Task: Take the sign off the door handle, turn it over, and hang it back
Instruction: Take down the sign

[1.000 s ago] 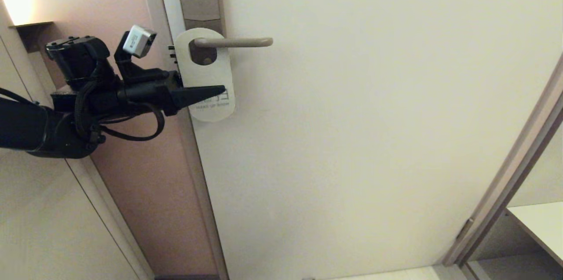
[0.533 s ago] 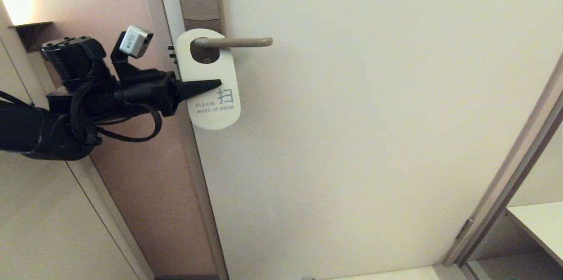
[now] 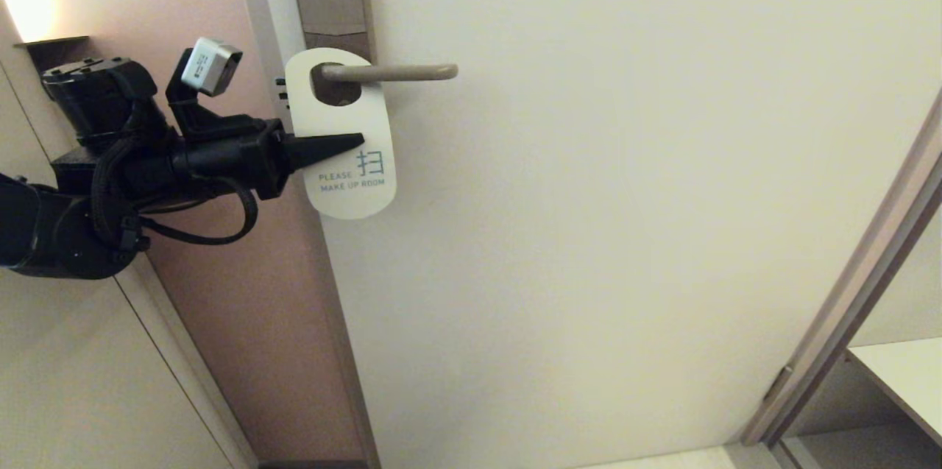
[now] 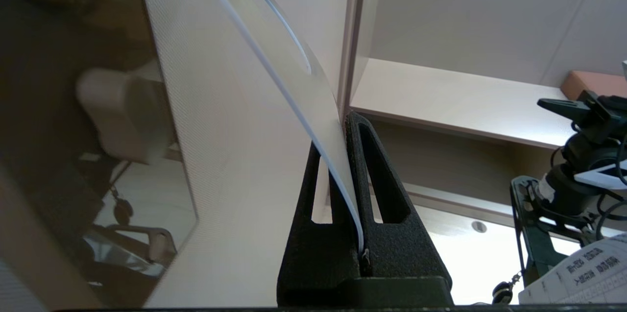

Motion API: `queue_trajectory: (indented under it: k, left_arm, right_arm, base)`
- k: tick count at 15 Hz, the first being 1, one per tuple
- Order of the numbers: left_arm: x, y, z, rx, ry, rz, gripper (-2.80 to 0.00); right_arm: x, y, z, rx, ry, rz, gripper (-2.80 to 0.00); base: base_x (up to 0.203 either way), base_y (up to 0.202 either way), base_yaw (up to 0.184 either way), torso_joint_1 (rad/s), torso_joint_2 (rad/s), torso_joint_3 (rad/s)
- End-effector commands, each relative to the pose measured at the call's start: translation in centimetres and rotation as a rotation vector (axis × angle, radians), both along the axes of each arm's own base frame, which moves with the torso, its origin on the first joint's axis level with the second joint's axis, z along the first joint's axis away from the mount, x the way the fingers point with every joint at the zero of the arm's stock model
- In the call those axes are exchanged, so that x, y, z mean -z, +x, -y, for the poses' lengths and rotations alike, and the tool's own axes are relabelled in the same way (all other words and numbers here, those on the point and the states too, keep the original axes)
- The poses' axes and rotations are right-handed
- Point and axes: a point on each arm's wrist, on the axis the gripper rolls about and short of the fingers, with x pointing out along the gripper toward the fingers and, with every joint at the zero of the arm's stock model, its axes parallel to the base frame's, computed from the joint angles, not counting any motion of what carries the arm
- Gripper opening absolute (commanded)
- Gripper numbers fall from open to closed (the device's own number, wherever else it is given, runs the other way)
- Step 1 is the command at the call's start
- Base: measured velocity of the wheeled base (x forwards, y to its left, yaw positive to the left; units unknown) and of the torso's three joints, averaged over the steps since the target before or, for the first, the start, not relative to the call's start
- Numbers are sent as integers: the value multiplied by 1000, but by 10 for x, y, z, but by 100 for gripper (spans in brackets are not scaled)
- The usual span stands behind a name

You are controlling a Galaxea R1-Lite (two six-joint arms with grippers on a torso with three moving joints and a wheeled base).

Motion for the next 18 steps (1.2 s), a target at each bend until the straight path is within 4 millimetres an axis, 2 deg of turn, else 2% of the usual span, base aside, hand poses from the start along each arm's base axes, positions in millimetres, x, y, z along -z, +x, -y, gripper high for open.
queue_trajectory:
  k: [1, 4, 12, 18]
  left_arm:
    - [-6, -4, -1, 0, -2, 21, -280]
    - [-7, -5, -1, -56, -8, 26, -280]
    - [-3, -16, -3, -68, -5, 13, -280]
    - [-1, -17, -3, -99, 13, 53, -280]
  right_arm:
    - [0, 0, 0, 0, 0, 0, -280]
    - [0, 0, 0, -1, 0, 0, -280]
    - [0, 0, 0, -1, 0, 0, -280]
    - [0, 0, 0, 1, 0, 0, -280]
  base:
    - [0, 0, 0, 0, 0, 0]
    - [0, 0, 0, 0, 0, 0]
    - [0, 0, 0, 0, 0, 0]
    - [0, 0, 0, 0, 0, 0]
